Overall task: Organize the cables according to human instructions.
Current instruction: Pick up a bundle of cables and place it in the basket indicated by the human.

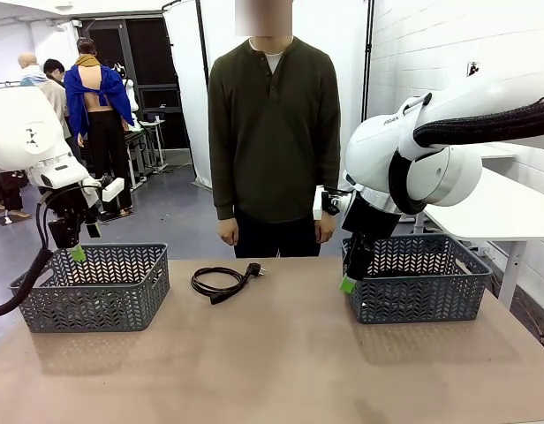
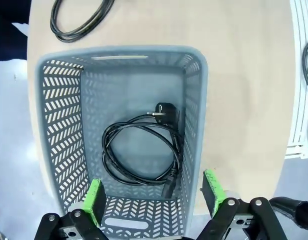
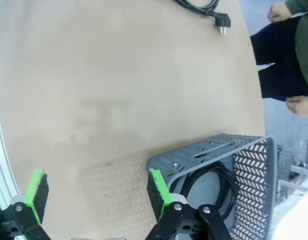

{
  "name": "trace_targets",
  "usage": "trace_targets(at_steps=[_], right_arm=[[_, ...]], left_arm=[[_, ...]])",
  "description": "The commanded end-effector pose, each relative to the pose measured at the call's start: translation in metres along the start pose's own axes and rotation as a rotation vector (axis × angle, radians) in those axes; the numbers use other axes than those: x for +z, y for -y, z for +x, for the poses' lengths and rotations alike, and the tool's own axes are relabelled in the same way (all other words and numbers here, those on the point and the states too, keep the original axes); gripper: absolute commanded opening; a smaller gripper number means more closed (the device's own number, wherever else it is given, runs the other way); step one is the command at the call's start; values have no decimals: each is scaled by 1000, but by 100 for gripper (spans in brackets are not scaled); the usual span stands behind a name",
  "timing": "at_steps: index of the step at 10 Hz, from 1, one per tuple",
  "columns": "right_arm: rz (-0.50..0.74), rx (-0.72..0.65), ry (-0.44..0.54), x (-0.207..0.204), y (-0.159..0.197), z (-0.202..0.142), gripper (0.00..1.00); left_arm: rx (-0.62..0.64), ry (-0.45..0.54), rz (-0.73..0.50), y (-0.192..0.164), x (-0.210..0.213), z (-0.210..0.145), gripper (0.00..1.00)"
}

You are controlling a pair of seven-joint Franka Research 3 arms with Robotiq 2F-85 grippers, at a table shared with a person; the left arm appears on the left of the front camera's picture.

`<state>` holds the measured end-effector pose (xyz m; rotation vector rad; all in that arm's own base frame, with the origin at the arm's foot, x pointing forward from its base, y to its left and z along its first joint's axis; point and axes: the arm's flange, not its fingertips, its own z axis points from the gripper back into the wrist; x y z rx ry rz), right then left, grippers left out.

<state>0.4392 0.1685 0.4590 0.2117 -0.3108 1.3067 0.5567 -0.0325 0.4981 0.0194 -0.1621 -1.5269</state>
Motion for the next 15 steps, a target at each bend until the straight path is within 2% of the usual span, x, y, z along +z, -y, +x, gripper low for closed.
trace_targets(at_steps=[1, 8, 12, 15], right_arm=[[-6, 1, -8, 0, 1, 0, 100], [-6, 1, -8, 0, 1, 0, 100], [-6, 1, -8, 0, 1, 0, 100], [-6, 1, -8, 0, 1, 0, 100]], left_arm=[[-19, -37, 5, -5, -11, -2, 100], [-11, -22, -8, -4, -12, -1, 100], [83, 116, 22, 21, -8, 43, 100], [169, 169, 23, 52, -2, 77, 100]])
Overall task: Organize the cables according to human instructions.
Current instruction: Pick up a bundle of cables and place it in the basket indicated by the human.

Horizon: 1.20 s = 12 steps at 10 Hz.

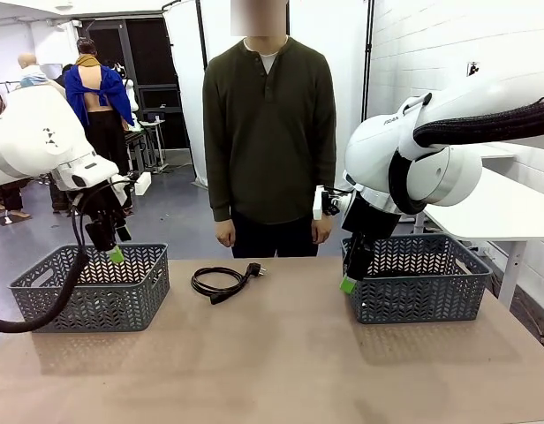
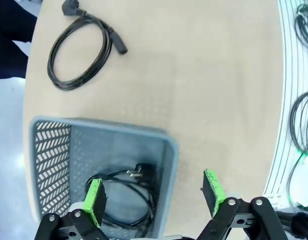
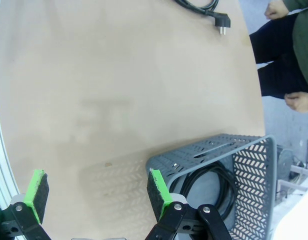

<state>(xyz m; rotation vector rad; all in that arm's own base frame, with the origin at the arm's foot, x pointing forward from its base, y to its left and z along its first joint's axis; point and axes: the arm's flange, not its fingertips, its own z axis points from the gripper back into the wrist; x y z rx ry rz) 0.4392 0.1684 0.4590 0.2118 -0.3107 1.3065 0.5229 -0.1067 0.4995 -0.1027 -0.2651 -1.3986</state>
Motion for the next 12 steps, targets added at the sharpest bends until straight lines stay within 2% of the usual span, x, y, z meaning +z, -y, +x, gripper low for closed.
trace_targets(at_steps=[1, 6, 8, 12], right_arm=[[-6, 2, -8, 0, 1, 0, 100], [-6, 2, -8, 0, 1, 0, 100], [-6, 2, -8, 0, 1, 0, 100], [-6, 2, -8, 0, 1, 0, 100]], left_arm=[[52, 58, 32, 29, -4, 11, 100], [139, 132, 16, 73, -39, 38, 100], [133, 105, -16, 74, -44, 43, 100], [114, 110, 3, 71, -42, 39, 100]])
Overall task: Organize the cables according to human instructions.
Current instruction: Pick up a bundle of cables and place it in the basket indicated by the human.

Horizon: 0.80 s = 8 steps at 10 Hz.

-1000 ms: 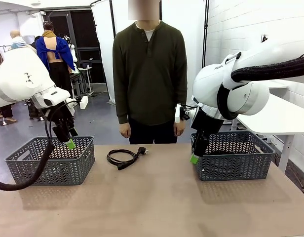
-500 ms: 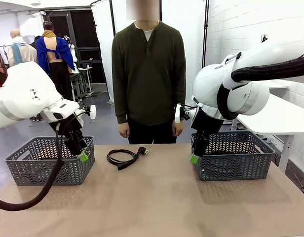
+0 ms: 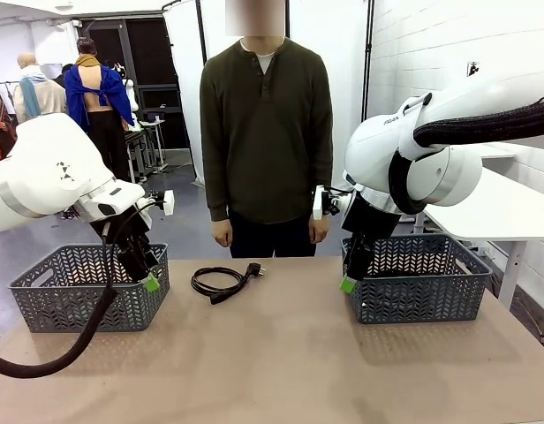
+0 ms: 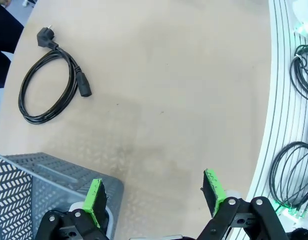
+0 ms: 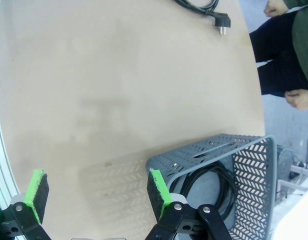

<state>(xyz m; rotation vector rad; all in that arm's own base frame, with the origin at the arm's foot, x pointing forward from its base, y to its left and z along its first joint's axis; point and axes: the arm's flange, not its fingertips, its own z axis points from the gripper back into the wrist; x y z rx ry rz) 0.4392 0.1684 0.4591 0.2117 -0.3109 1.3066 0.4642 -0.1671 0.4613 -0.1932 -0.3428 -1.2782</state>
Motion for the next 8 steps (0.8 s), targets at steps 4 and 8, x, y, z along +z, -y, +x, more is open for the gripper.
trace_targets(at_steps=[4, 8], right_arm=[[-6, 2, -8, 0, 1, 0, 100], [-6, 2, -8, 0, 1, 0, 100]], left_arm=[[-4, 1, 4, -1, 2, -1, 100], [-4, 1, 4, -1, 2, -1, 100]])
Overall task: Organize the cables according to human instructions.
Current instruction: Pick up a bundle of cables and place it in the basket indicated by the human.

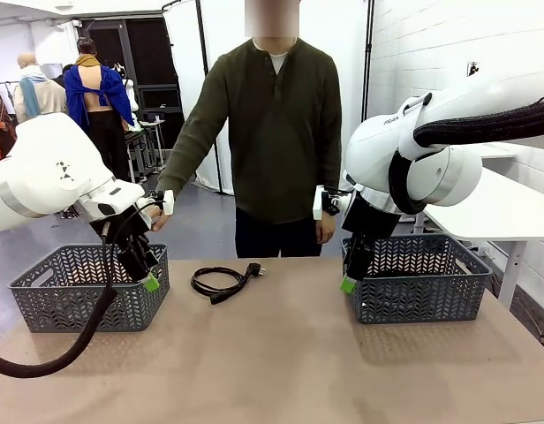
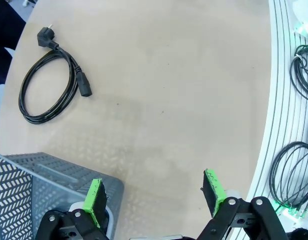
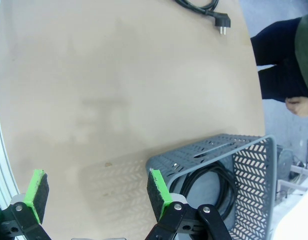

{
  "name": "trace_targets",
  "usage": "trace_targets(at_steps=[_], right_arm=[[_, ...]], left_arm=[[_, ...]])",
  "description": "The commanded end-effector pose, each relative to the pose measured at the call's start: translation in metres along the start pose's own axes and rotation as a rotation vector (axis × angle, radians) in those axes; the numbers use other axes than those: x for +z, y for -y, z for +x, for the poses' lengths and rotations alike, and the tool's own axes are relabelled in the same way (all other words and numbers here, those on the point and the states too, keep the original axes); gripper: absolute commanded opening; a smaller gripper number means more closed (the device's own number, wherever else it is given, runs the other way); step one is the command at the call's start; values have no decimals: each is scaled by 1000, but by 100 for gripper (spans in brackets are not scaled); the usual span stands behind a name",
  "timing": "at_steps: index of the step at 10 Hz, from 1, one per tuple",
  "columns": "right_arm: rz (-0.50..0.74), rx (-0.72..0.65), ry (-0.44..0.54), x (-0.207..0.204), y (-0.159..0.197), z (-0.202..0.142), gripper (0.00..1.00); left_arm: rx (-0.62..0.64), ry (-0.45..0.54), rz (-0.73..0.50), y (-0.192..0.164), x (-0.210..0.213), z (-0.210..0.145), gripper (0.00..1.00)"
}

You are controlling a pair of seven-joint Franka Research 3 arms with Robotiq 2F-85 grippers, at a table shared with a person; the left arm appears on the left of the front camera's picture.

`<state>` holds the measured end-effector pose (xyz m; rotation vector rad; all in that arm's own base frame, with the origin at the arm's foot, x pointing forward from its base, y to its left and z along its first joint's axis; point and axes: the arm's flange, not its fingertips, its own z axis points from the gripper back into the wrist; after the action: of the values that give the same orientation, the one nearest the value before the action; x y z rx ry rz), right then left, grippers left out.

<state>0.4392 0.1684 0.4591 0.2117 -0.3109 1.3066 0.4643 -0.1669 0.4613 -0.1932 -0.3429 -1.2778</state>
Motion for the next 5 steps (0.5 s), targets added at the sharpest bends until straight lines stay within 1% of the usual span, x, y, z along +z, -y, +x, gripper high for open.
trace_targets(at_steps=[1, 5], right_arm=[[-6, 2, -8, 0, 1, 0, 100], [-6, 2, -8, 0, 1, 0, 100]], left_arm=[[-4, 1, 4, 0, 2, -1, 100], [-4, 1, 4, 0, 2, -1, 100]])
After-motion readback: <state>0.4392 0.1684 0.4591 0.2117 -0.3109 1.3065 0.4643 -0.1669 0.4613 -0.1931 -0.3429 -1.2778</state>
